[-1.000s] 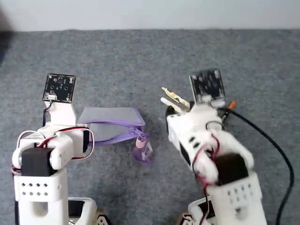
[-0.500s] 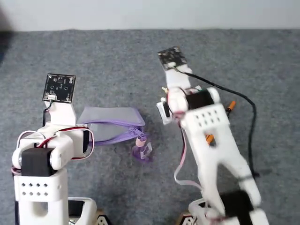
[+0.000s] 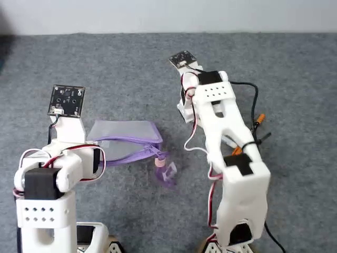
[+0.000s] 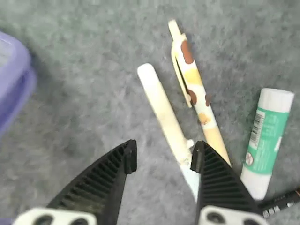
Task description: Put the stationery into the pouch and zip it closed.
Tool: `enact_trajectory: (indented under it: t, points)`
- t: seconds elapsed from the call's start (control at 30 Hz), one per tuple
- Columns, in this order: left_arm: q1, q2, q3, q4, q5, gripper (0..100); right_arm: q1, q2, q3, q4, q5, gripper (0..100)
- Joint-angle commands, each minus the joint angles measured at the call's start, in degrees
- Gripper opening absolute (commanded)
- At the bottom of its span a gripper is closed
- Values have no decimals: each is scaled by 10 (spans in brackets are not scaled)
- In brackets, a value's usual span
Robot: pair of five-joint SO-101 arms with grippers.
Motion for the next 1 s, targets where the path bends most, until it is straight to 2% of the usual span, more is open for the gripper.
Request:
enact_trajectory:
  t: [0.0,0.2,0.53,0.6,0.73,0.97]
  points:
    - [3,0,1,-13,6,12,13,45,-110,18,8,207]
    - [3,0,1,-13,6,12,25,138,-225,19,38,206]
    - [3,0,1,-13,6,12,32,256,-309,19,48,204]
    - [3,0,2,-13,6,12,33,271,-312,19,48,171]
    - [3,0,2,-13,6,12,32,279,-312,16,48,8]
    - [3,0,2,-13,6,12,29,278,-382,73,47,8]
